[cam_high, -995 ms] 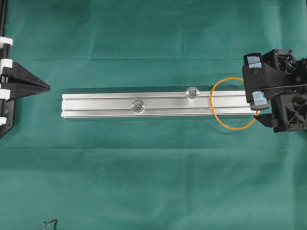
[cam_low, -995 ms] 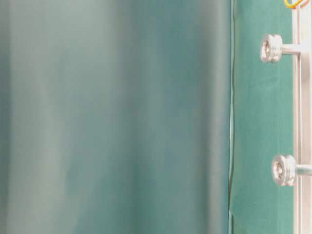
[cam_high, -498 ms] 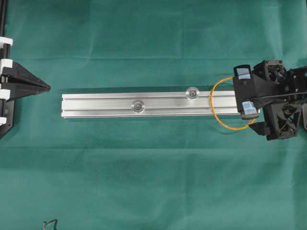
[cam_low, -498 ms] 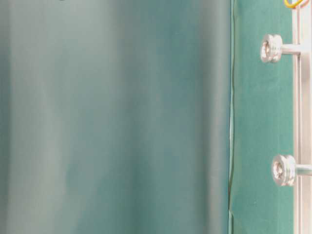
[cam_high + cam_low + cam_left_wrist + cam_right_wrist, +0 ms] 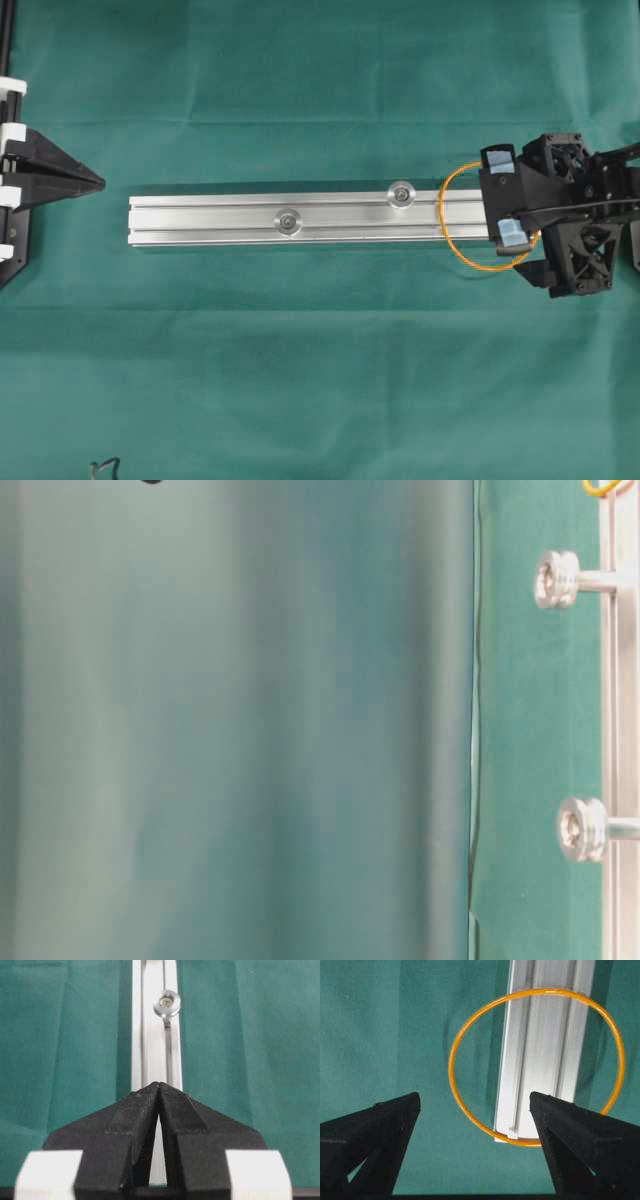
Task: Hook the rubber onto the shaft.
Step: 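Lower the open right gripper and close it on the band's edge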
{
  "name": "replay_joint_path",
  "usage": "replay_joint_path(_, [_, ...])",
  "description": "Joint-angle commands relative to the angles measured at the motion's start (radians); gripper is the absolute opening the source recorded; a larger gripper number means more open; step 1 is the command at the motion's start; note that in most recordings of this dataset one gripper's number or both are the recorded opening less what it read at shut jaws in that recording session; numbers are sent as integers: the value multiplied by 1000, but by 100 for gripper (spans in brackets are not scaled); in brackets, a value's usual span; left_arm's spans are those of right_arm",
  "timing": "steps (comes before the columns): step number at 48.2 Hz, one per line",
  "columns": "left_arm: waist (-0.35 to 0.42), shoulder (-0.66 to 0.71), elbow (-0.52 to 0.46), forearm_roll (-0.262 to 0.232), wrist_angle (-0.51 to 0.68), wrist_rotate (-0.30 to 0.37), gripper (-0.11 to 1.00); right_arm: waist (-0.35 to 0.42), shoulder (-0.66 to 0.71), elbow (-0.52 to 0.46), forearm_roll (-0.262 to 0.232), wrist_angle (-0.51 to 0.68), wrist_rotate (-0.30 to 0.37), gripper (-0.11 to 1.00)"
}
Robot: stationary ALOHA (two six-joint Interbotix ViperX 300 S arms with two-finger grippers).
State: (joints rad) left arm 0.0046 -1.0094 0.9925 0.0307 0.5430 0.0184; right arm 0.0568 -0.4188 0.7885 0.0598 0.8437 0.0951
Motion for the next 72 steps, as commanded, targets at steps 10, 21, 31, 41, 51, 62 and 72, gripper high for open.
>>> replay_joint_path(10, [0,9,-32,2,-3,-2,2,23,28,17,29,-75,2,100])
replay_joint_path(21, [0,9,-32,2,-3,-2,2,41,64,48,32,-127,2,100])
replay_joint_path(31, [0,9,-32,2,-3,-2,2,58,103,75,38,-190,3,100])
replay_joint_path(41, [0,9,-32,2,-3,-2,2,69,141,98,44,-247,3,100])
replay_joint_path(51, [0,9,-32,2,-3,-2,2,80,181,121,72,-296,3,100])
replay_joint_path(62, [0,9,-32,2,-3,-2,2,87,196,132,77,-322,3,100])
replay_joint_path(72, [0,9,-31,2,-3,-2,2,87,196,132,75,-327,3,98])
